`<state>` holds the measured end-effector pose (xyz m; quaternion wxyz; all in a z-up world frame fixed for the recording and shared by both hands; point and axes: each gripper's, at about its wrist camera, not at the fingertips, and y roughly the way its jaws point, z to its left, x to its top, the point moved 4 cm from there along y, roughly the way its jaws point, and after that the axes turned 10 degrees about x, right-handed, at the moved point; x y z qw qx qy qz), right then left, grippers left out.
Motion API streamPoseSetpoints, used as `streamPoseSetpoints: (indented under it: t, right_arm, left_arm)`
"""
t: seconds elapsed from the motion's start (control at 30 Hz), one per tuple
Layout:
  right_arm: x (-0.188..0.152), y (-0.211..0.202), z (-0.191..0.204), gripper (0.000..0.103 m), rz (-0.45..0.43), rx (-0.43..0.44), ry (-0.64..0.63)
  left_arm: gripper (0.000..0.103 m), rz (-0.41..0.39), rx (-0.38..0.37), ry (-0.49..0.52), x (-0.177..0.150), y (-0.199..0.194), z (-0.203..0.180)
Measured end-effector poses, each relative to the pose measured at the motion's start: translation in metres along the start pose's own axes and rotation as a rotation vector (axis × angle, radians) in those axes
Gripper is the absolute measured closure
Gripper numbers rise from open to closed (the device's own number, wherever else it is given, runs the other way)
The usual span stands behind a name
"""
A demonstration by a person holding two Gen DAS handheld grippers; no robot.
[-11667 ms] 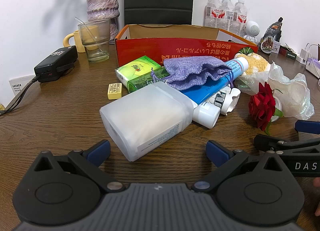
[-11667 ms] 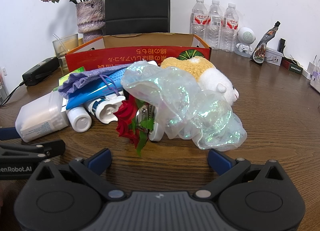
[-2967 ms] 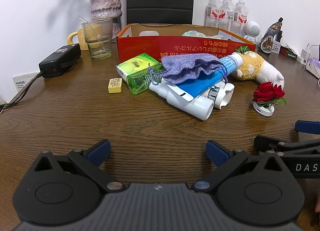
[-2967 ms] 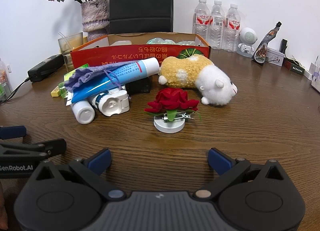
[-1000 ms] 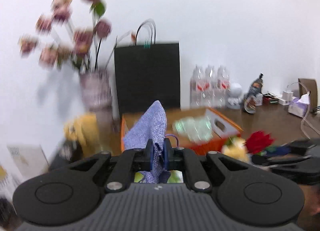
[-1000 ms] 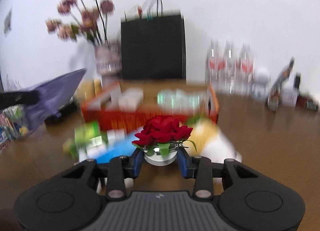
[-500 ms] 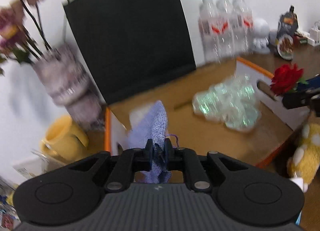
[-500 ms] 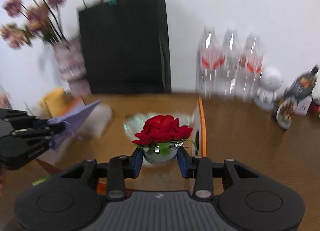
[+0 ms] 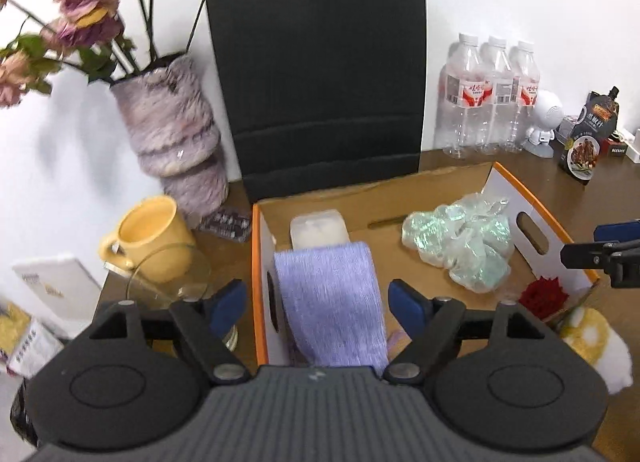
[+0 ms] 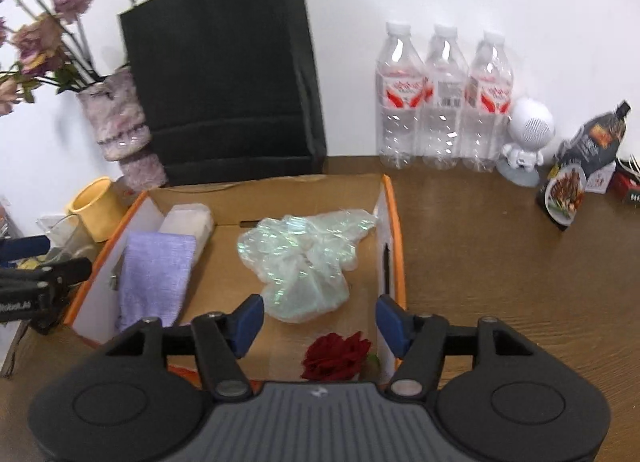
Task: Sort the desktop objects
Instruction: 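Place the purple cloth and red rose into the cardboard box, opening both tools, then move both tools back over the remaining desk items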
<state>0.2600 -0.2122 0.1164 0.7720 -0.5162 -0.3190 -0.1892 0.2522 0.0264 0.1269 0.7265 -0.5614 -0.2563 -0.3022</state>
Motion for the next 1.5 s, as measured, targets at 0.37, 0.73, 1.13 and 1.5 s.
streamPoseSetpoints:
  t: [0.37, 0.73, 1.13, 1.5]
  right_arm:
    - [-0.020, -0.054, 0.040, 0.031, -0.055, 0.049, -0.093]
    - [-0.070, -0.091, 0.077, 0.024, -0.087, 0.099, -0.143]
    - [-0.153, -0.104, 0.085, 0.016, -0.126, 0.074, -0.145]
    - [-0.234, -0.065, 0.069, 0.015, -0.112, -0.027, -0.084]
  left_arm:
    - [0.008, 0.004, 0.002, -0.048, -0.025, -0.052, 0.003]
    - [0.001, -0.095, -0.034, -0.045, -0.067, -0.112, -0.009]
    - [0.000, -0.131, -0.063, -0.230, -0.158, -0.133, 0.000]
    - [0.000, -0.126, 0.019, -0.140, -0.248, -0.104, -0.029]
